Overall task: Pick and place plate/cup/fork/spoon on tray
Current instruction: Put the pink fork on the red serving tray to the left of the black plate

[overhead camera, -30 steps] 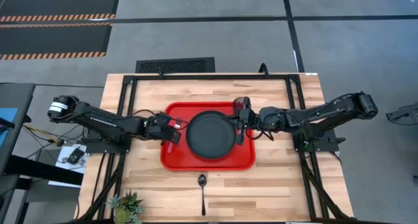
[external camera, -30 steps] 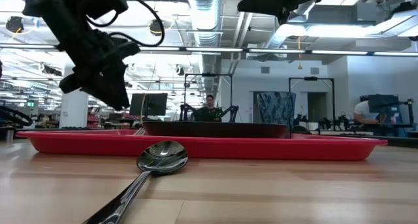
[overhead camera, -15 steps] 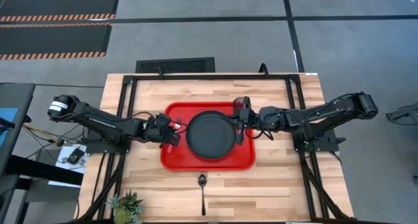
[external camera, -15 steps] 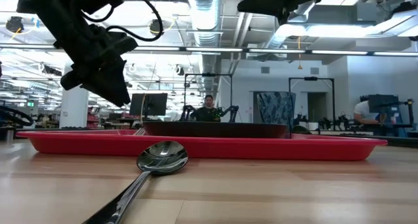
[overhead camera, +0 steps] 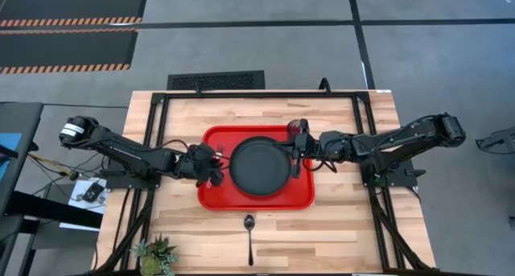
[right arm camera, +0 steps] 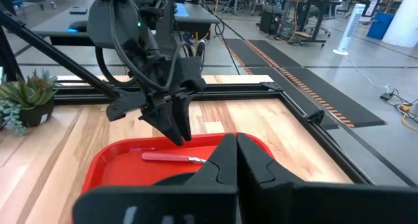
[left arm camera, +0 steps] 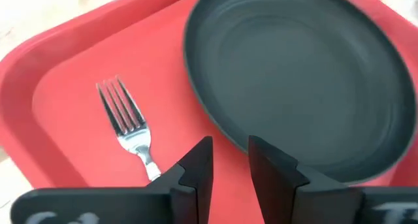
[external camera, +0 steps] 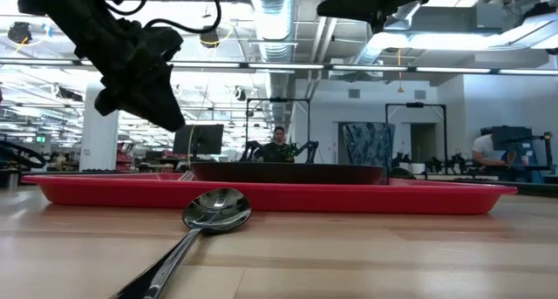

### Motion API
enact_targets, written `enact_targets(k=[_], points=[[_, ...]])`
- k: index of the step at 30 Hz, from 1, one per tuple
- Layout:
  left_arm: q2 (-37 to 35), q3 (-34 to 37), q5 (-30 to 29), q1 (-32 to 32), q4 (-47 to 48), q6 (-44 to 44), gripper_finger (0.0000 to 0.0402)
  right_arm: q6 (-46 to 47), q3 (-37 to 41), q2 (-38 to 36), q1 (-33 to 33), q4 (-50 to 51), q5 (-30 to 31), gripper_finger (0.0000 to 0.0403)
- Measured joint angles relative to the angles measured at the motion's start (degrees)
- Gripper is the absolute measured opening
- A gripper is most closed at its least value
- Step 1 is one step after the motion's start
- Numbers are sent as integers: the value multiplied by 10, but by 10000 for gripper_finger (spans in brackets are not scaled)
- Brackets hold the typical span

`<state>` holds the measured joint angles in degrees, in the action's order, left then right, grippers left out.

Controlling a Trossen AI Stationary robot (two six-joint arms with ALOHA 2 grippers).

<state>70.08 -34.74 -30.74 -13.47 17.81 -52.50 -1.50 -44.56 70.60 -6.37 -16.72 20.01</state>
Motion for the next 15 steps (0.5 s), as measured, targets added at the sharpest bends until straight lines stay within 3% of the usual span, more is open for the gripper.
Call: enact_targets(k=[9,15], points=[[0,0,-6,-5,-22,34,10,0,0,0,0,9,0,8],[0,0,-6,-7,-22,35,5,0,0,0,0,12,0,8]])
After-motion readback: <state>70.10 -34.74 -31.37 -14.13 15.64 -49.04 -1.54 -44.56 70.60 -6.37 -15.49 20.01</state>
